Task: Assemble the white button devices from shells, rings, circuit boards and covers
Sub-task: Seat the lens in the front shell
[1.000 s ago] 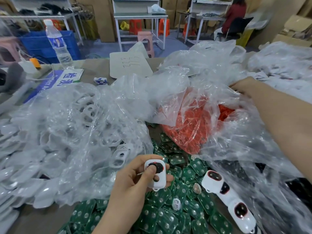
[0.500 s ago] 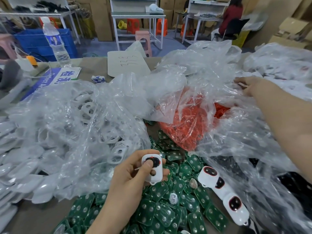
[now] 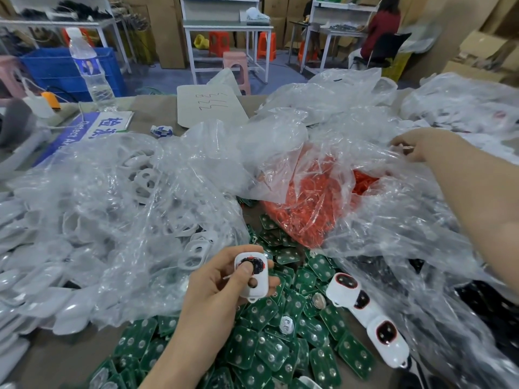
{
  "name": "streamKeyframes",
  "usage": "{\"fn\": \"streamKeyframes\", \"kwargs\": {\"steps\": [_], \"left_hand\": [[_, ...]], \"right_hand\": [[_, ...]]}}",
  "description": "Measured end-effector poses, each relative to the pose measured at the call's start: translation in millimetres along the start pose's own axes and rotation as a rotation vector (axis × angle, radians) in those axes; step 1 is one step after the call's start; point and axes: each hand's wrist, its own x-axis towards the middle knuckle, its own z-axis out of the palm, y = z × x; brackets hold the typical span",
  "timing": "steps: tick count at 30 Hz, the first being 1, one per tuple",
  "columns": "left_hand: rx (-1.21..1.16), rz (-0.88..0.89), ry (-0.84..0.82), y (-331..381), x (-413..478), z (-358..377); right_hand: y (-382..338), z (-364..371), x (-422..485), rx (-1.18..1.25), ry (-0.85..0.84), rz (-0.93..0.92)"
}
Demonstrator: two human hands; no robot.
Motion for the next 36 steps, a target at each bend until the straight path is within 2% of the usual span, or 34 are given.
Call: {"fn": "streamKeyframes", "kwargs": {"steps": [2, 4, 7, 11, 16, 19, 22, 24, 26, 30, 33, 36], "left_hand": [[0.005, -0.002, 0.002, -0.6, -0.1, -0.2], [0.022, 0.000, 0.002, -1.5, -0.3, -0.6], [0.049, 0.003, 0.000, -4.1, -0.1, -1.5], [0.059, -0.038, -0.019, -8.3, 2.5, -3.6], [-0.051, -0.103, -0.015, -13.4, 5.6, -7.5], [-0.148, -0.120, 0.002, -14.1, 7.1, -9.5], [-0.219, -0.142, 0.031, -12.0, 7.2, -8.4], [-0.215, -0.144, 0.040, -10.8, 6.7, -7.2], [-0.180, -0.128, 0.037, -10.4, 6.0, -6.8], [-0.079, -0.104, 0.027, -10.4, 3.6, -5.7], [-0.051, -0.091, 0.034, -9.9, 2.4, -5.7], [-0.074, -0.086, 0.033, -9.9, 2.4, -5.7]], "right_hand": [[3.2, -6.0, 6.7, 0.141, -0.014, -0.005], [6.2, -13.3, 12.8, 0.418, 0.000, 0.096], [8.4, -19.9, 17.1, 0.635, 0.055, 0.180], [-4.9, -28.7, 1.8, 0.822, 0.155, 0.047], [-26.8, -25.4, -76.9, 0.720, 0.131, -0.320], [-22.8, -12.4, -163.9, 0.570, -0.068, -0.561], [15.1, 8.5, -260.2, 0.342, -0.321, -0.676], [46.7, 35.7, -309.2, 0.225, -0.393, -0.657], [75.7, 68.6, -335.8, 0.322, -0.457, -0.565], [110.2, 119.0, -349.8, 0.629, -0.468, -0.307], [115.6, 133.2, -353.6, 0.810, -0.480, -0.237], [114.3, 135.5, -353.0, 0.852, -0.471, -0.217]]}}
